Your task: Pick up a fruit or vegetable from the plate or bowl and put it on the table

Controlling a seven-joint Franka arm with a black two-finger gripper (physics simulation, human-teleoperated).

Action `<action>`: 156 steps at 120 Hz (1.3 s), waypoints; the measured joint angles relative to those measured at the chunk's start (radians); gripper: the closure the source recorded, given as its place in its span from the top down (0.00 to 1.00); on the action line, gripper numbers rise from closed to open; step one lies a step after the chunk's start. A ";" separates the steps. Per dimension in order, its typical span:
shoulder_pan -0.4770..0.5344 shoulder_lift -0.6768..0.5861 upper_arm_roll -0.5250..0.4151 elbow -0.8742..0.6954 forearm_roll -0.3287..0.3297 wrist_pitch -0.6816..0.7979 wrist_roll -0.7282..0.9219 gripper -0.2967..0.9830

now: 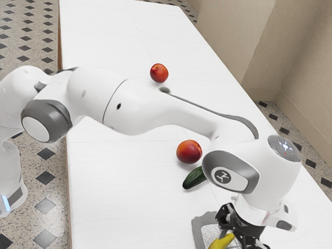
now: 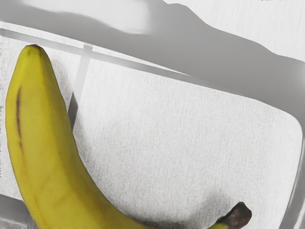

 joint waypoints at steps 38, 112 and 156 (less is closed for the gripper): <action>-0.003 0.004 -0.003 -0.017 0.015 0.000 -0.141 0.77; 0.006 0.020 0.000 -0.036 -0.016 0.007 -0.267 0.76; 0.006 0.022 0.000 -0.062 -0.016 0.027 -0.299 0.76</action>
